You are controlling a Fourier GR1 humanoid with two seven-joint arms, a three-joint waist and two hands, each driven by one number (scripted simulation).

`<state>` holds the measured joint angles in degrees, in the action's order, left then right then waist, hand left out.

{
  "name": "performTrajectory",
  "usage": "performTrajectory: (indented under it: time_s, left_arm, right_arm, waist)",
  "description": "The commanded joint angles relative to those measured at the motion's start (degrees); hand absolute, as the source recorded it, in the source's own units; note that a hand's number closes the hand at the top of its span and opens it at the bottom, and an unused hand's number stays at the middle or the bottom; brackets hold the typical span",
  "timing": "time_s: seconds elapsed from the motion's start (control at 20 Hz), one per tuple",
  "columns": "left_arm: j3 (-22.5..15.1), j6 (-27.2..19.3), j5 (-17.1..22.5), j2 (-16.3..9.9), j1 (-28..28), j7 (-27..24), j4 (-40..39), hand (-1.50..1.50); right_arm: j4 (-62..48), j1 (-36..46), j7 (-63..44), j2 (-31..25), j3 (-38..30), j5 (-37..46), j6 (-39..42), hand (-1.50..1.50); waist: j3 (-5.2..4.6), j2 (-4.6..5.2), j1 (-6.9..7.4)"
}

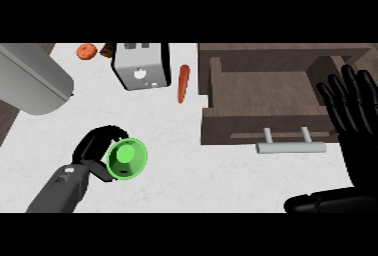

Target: Pick up the cup, place it into the drawer and close the drawer

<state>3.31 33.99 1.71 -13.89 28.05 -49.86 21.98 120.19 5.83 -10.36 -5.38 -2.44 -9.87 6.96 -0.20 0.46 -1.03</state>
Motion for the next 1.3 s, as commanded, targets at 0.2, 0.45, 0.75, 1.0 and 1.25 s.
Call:
performTrajectory:
  time_s: [0.2, 0.45, 0.75, 1.0, 1.25]
  left_arm:
    - [12.13, -17.47, 9.76, 4.62, -5.82, -11.32, 2.89, 1.50]
    - [11.39, -16.18, 10.49, 6.28, -8.10, -13.41, 9.07, 1.50]
    - [6.14, -19.25, 10.44, 9.50, -7.59, -1.83, 25.56, 1.50]
    - [2.78, -20.44, 12.76, 9.42, -11.09, 12.12, 43.02, 1.50]
    - [-1.41, -26.50, 12.77, 13.75, -11.41, 21.71, 55.34, 1.50]
  right_arm:
    - [-1.28, 1.63, -0.59, -0.75, -1.00, 1.29, -0.88, -1.50]
    - [-0.36, -1.51, 0.61, 1.29, 1.45, 2.94, -1.26, -1.50]
    - [-0.91, -1.29, 1.10, -0.64, -1.54, 0.71, 0.30, -1.50]
    - [-0.58, -0.82, -0.67, 0.21, -0.57, 0.87, -0.59, -1.50]
    - [3.07, -3.24, -1.99, -0.87, -0.75, -0.22, 0.88, -1.50]
  waist:
    - [0.13, -0.46, 1.98]
    - [0.20, -0.59, 1.41]
    - [0.31, -0.85, 1.64]
    - [0.27, -0.76, 1.69]
    - [0.24, -0.70, 1.16]
